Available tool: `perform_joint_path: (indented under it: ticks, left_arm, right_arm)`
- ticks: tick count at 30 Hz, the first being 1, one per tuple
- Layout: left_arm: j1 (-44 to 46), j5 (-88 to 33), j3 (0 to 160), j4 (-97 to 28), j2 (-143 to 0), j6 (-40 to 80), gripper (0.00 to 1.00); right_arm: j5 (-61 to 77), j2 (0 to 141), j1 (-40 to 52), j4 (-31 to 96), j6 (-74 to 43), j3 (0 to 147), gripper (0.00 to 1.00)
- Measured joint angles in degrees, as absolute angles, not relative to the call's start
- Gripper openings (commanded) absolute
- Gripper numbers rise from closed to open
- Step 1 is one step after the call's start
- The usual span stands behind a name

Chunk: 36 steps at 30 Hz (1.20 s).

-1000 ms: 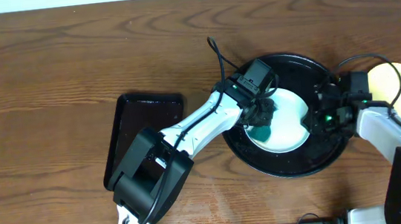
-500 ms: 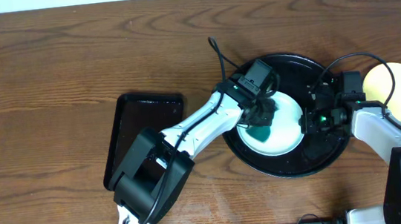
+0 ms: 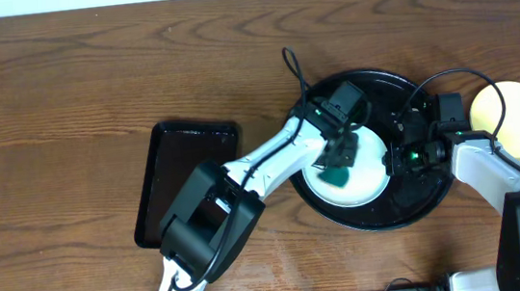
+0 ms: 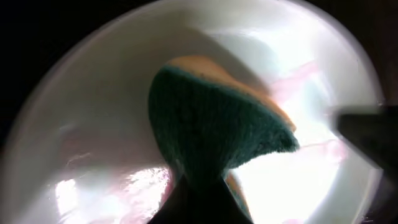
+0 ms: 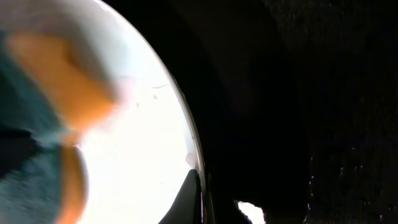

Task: Clean dirty plates on tray and stack at the side
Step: 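Scrub the pale green plate with the left-held sponge, right gripper holding rim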

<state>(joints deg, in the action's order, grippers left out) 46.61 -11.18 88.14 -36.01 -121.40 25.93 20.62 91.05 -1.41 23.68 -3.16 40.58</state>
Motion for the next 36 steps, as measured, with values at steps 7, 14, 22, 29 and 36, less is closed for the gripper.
perform_joint_path:
  ticks: [7, 14, 22, 29, 36]
  left_arm:
    - [43.4, -4.2, 93.7, -49.8, -122.6, 26.2, 0.08]
    - [43.5, -5.3, 93.8, -46.5, -123.3, 26.2, 0.08]
    - [42.9, -19.8, 93.8, -36.7, -126.1, 26.4, 0.08]
    - [44.5, -25.6, 93.8, -32.8, -127.1, 25.5, 0.08]
    - [46.4, -27.5, 94.0, -34.3, -127.2, 24.4, 0.07]
  right_arm:
    - [21.0, 91.0, -1.4, 23.9, -3.2, 40.6, 0.01]
    - [21.3, 91.1, -1.4, 24.2, -3.2, 40.5, 0.01]
    - [21.4, 91.1, -1.4, 24.5, -3.2, 40.5, 0.01]
    - [21.2, 91.1, -1.4, 24.4, -3.2, 40.5, 0.01]
    - [21.0, 91.1, -1.4, 24.3, -3.2, 40.5, 0.01]
